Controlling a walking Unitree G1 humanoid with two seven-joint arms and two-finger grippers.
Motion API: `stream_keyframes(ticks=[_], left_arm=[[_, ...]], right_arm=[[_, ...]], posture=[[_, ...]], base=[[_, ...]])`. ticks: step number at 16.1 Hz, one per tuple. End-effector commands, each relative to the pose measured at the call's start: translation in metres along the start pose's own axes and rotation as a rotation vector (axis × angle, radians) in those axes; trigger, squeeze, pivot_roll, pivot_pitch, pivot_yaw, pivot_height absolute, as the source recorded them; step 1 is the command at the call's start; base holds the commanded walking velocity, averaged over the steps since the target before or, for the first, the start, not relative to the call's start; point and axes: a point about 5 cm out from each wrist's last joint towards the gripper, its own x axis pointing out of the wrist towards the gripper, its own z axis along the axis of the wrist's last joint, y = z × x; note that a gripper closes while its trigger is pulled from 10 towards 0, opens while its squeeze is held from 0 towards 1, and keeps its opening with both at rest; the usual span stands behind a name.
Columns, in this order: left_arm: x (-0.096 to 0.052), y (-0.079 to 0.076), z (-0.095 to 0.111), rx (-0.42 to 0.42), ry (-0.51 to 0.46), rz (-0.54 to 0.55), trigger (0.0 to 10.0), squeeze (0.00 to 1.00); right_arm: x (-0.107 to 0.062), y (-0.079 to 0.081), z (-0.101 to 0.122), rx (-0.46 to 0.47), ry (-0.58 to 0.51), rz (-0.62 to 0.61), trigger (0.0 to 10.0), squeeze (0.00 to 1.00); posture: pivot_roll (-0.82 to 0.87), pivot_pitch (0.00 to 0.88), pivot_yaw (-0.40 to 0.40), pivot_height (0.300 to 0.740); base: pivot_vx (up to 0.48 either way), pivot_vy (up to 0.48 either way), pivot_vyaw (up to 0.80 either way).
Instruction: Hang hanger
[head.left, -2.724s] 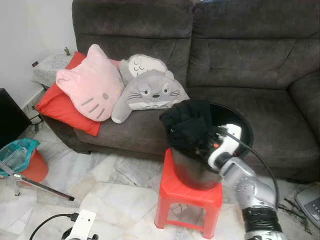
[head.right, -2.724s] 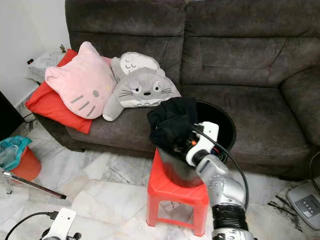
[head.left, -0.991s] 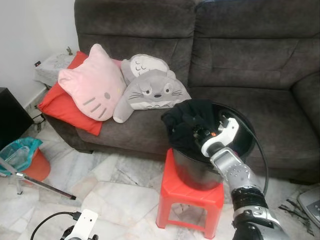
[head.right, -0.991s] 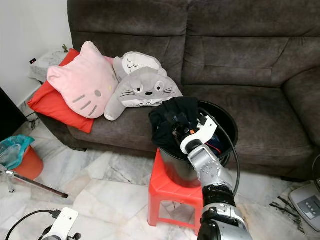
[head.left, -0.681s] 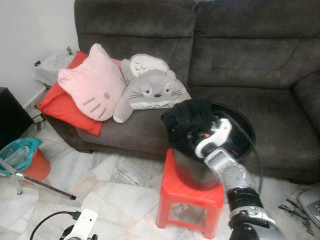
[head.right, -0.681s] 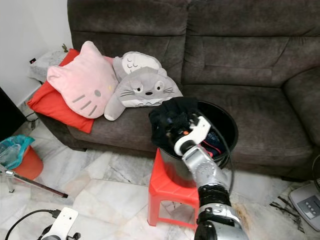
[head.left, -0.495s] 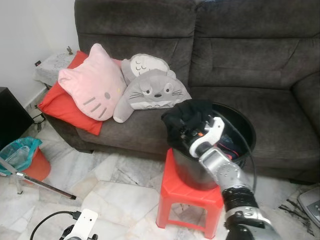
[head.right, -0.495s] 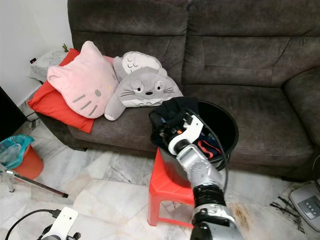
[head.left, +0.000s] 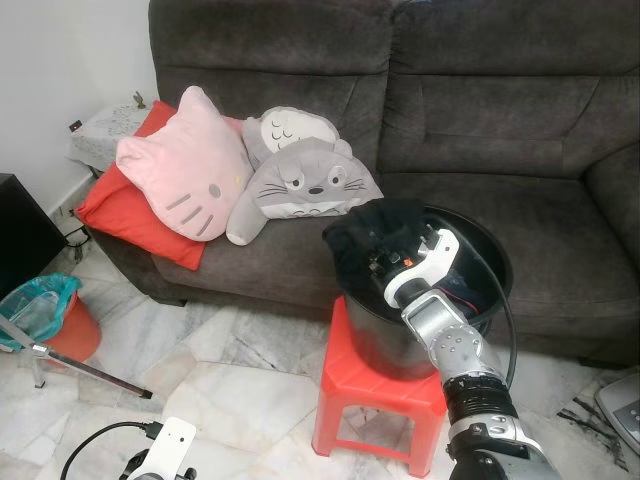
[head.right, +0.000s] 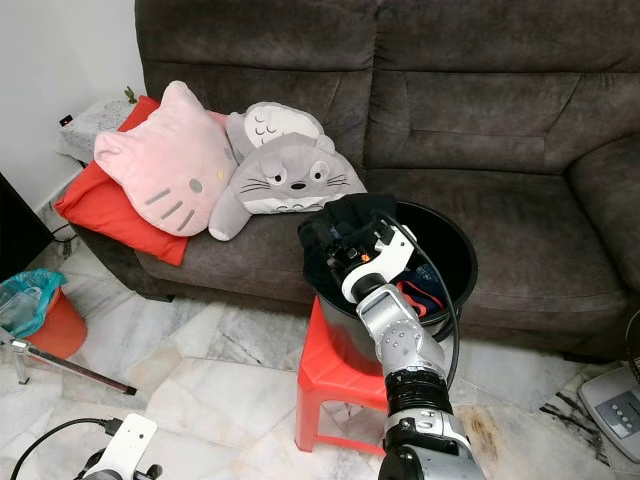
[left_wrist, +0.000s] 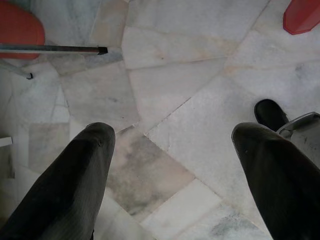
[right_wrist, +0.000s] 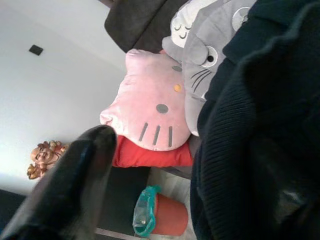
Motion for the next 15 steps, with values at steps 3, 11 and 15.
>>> stream_keyframes(ticks=[3, 11, 15], left_arm=[[-0.001, 0.004, -0.004, 0.009, 0.015, -0.002, 10.0, 0.0], [-0.001, 0.004, -0.003, 0.017, 0.013, -0.003, 10.0, 0.0], [-0.001, 0.005, -0.003, 0.022, 0.012, -0.005, 10.0, 0.0]], right_arm=[[0.002, -0.005, -0.003, 0.034, 0.007, -0.071, 10.0, 0.0], [0.003, -0.023, 0.025, 0.107, -0.074, -0.178, 10.0, 0.0], [0.009, -0.019, 0.032, 0.127, -0.085, -0.138, 4.7, 0.0]], posture=[[-0.16, 0.0, 0.094, 0.732], [-0.15, 0.0, 0.098, 0.732], [-0.15, 0.0, 0.1, 0.732]], base=[[0.0, 0.0, 0.0], [0.0, 0.0, 0.0], [0.0, 0.0, 0.0]])
